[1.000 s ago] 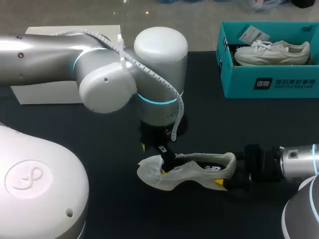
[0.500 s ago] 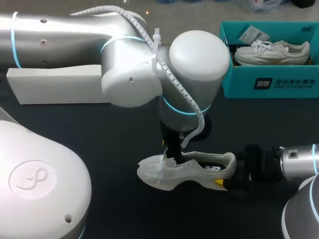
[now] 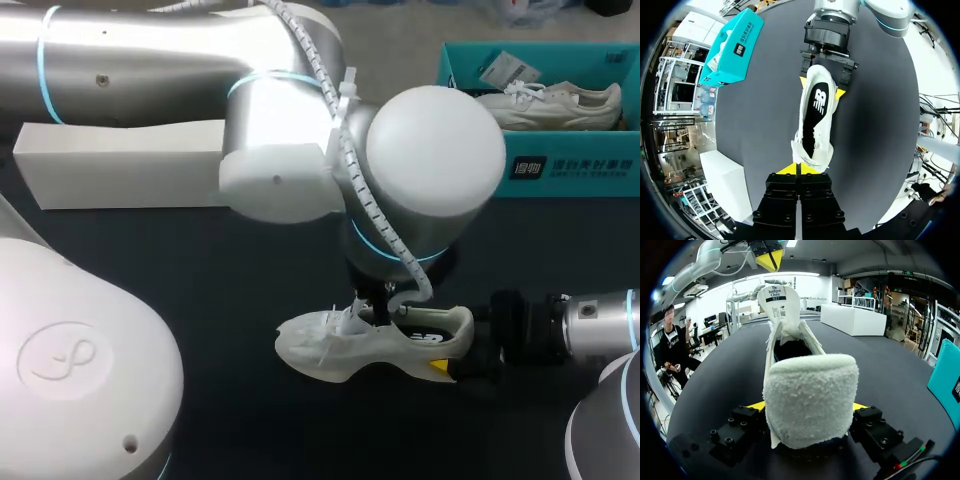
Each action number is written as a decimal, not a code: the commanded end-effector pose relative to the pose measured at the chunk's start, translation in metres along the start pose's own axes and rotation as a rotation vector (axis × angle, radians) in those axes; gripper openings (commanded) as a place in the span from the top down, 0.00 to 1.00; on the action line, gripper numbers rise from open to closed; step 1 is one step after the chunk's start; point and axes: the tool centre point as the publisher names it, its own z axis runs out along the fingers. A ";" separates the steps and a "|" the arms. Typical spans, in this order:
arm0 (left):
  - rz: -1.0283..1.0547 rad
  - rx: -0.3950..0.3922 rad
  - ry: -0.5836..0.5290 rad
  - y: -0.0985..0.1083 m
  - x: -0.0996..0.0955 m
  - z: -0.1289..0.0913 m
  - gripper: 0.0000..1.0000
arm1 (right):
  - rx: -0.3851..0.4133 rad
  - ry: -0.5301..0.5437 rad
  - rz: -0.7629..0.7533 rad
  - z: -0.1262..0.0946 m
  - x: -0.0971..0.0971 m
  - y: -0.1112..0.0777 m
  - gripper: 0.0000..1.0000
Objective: Take the shoe out of the shoebox, open the shoe tongue, remove and reinsert the insole, then place the shoe into the shoebox
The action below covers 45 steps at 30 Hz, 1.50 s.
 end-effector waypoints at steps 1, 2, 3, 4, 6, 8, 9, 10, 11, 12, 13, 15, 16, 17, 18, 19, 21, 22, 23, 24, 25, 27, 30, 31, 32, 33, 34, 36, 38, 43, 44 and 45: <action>-0.010 0.002 -0.021 -0.013 0.006 0.004 1.00 | 0.005 -0.003 0.000 0.002 0.000 -0.001 1.00; -0.013 0.006 -0.026 -0.016 0.008 0.004 1.00 | 0.005 -0.003 0.000 0.002 0.000 -0.001 1.00; -0.013 0.006 -0.027 -0.019 0.009 0.005 1.00 | 0.005 -0.003 0.000 0.002 0.000 -0.001 1.00; -0.015 0.021 -0.029 -0.022 0.011 0.006 1.00 | 0.005 -0.003 0.000 0.002 0.000 -0.001 1.00; -0.017 0.024 -0.029 -0.027 0.014 0.010 1.00 | 0.005 -0.003 0.000 0.002 0.000 -0.001 1.00; -0.002 0.044 -0.016 -0.032 0.016 0.017 1.00 | 0.005 -0.003 0.000 0.002 0.000 -0.001 1.00; 0.011 0.062 0.000 -0.036 0.017 0.022 1.00 | 0.005 -0.003 0.000 0.002 0.000 -0.001 1.00; 0.024 0.072 0.017 -0.040 0.019 0.027 1.00 | 0.005 -0.003 0.000 0.002 0.000 -0.001 1.00; 0.042 0.070 0.031 -0.044 0.021 0.032 1.00 | 0.005 -0.003 0.000 0.002 0.000 -0.001 1.00; 0.083 0.076 0.047 -0.048 0.023 0.035 1.00 | 0.005 -0.003 0.000 0.002 0.000 -0.001 1.00; 0.130 0.064 0.058 -0.053 0.027 0.038 1.00 | 0.005 -0.003 0.000 0.002 0.000 -0.001 1.00; 0.178 0.025 0.070 -0.057 0.030 0.040 1.00 | 0.005 -0.003 0.000 0.002 0.000 -0.001 1.00; 0.178 0.025 0.070 -0.057 0.030 0.040 1.00 | 0.005 -0.003 0.000 0.002 0.000 -0.001 1.00; 0.178 0.025 0.070 -0.057 0.030 0.040 1.00 | 0.005 -0.003 0.000 0.002 0.000 -0.001 1.00; 0.178 0.025 0.070 -0.057 0.030 0.040 1.00 | 0.005 -0.003 0.000 0.002 0.000 -0.001 1.00; 0.178 0.025 0.070 -0.057 0.030 0.040 1.00 | 0.005 -0.003 0.000 0.002 0.000 -0.001 1.00; 0.178 0.025 0.070 -0.057 0.030 0.040 1.00 | 0.005 -0.003 0.000 0.002 0.000 -0.001 1.00; 0.178 0.025 0.070 -0.057 0.030 0.040 1.00 | 0.005 -0.003 0.000 0.002 0.000 -0.001 1.00; 0.178 0.025 0.070 -0.057 0.030 0.040 1.00 | 0.005 -0.003 0.000 0.002 0.000 -0.001 1.00; 0.178 0.025 0.070 -0.057 0.030 0.040 1.00 | 0.005 -0.003 0.000 0.002 0.000 -0.001 1.00; 0.178 0.025 0.070 -0.057 0.030 0.040 1.00 | 0.005 -0.003 0.000 0.002 0.000 -0.001 1.00; 0.178 0.025 0.070 -0.057 0.030 0.040 1.00 | 0.005 -0.003 0.000 0.002 0.000 -0.001 1.00; 0.178 0.035 0.079 -0.058 0.031 0.043 1.00 | 0.005 -0.003 0.000 0.002 0.000 -0.001 1.00; 0.170 0.050 0.090 -0.059 0.032 0.047 1.00 | 0.005 -0.003 0.000 0.002 0.000 -0.001 1.00; 0.161 0.065 0.092 -0.059 0.032 0.048 1.00 | 0.005 -0.003 0.000 0.002 0.000 -0.001 1.00; 0.157 0.077 0.095 -0.060 0.032 0.050 1.00 | 0.005 -0.003 0.000 0.002 0.000 -0.001 1.00; 0.148 0.081 0.091 -0.060 0.032 0.051 1.00 | 0.005 -0.003 0.000 0.002 0.000 -0.001 1.00; 0.136 0.102 0.094 -0.060 0.031 0.055 1.00 | 0.005 -0.003 0.000 0.002 0.000 -0.001 1.00; 0.130 0.107 0.097 -0.061 0.029 0.059 1.00 | 0.005 -0.003 0.000 0.002 0.000 -0.001 1.00; 0.142 0.120 0.118 -0.068 0.025 0.071 1.00 | 0.005 -0.003 0.000 0.002 0.000 -0.001 1.00; 0.143 0.117 0.122 -0.069 0.024 0.076 1.00 | 0.005 -0.003 0.000 0.002 0.000 -0.001 1.00; 0.147 0.127 0.133 -0.071 0.023 0.078 1.00 | 0.005 -0.003 0.000 0.002 0.000 -0.001 1.00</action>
